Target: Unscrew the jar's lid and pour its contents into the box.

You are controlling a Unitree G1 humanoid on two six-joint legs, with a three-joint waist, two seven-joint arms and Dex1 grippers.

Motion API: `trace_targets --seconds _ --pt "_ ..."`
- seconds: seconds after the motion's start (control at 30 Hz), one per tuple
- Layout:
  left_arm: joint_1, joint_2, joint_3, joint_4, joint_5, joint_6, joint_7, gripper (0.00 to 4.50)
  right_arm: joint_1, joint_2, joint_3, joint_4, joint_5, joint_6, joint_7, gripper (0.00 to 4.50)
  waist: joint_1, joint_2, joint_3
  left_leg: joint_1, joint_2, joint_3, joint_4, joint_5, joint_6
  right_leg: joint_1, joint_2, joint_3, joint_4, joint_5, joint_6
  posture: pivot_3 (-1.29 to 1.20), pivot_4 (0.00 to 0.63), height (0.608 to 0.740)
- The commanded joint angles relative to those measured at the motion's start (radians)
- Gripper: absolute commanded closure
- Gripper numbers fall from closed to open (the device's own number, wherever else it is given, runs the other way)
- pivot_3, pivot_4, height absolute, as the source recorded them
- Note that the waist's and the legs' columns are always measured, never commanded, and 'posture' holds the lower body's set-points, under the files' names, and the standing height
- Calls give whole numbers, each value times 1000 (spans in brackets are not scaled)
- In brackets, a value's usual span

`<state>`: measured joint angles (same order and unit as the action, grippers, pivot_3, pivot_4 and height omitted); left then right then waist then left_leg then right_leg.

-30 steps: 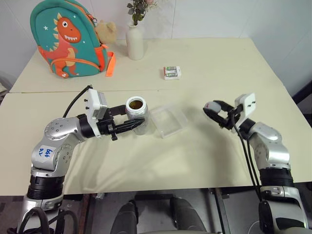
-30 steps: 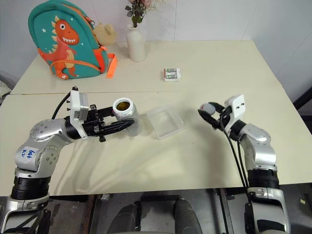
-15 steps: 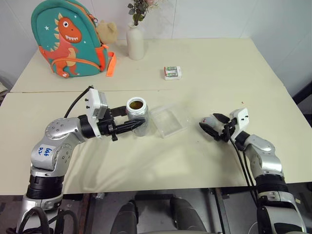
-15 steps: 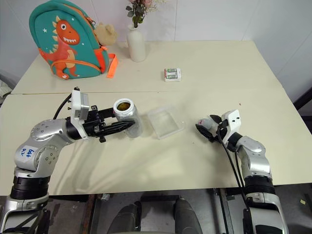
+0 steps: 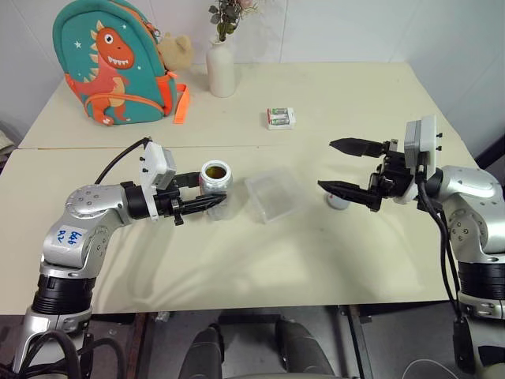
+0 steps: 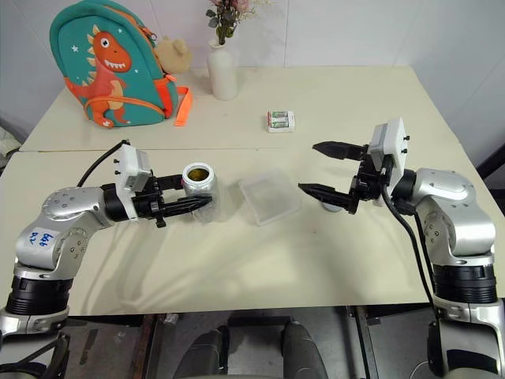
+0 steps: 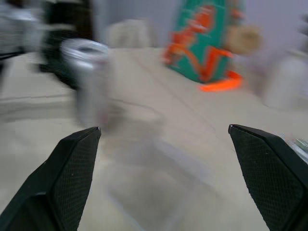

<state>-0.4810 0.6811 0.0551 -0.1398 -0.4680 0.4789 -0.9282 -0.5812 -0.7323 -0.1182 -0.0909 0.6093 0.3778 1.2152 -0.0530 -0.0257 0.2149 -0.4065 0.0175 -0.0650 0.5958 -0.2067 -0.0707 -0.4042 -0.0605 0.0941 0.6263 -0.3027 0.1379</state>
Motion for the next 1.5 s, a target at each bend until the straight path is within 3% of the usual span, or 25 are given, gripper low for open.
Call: trace_targets --seconds 0.03,0.5,0.8,1.0,1.23,1.37,1.5 --pt "-44 3 -9 -8 34 -18 22 2517 -31 -42 -4 -1 18 18 55 29 1 0 0 0 0 0 0 0 0 0 0 0 0 0 0 0 150 740" --pt "-152 -5 -105 26 231 -51 142 2517 39 -60 -53 149 -74 -39 -3 29 4 0 0 0 0 0 0 0 0 0 0 0 0 0 0 0 150 740" --pt "-258 -82 -172 126 359 -149 206 2517 84 -49 -65 142 -69 -40 -18 29 4 0 0 0 0 0 1 0 0 0 0 0 1 0 1 0 150 740" --pt "-399 -100 -340 303 756 -468 469 2517 108 -23 -78 114 -57 -28 -68 29 8 0 0 0 -1 1 2 0 0 0 0 2 1 1 2 0 150 740" --pt "-623 -38 -625 462 1412 -858 976 2517 147 14 -89 71 -39 -12 -134 29 24 -1 0 -1 -2 2 3 0 0 0 0 4 0 2 5 0 150 740" --pt "-675 -29 -736 526 1622 -949 1166 2517 161 36 -95 45 -27 2 -170 29 24 -1 0 -1 -3 5 3 0 1 0 0 7 -1 3 6 0 150 740" --pt "-691 -42 -792 544 1786 -913 1325 2517 181 53 -95 22 -14 10 -204 29 24 -1 1 -1 -2 6 3 0 1 -1 0 7 1 3 6 0 150 740"
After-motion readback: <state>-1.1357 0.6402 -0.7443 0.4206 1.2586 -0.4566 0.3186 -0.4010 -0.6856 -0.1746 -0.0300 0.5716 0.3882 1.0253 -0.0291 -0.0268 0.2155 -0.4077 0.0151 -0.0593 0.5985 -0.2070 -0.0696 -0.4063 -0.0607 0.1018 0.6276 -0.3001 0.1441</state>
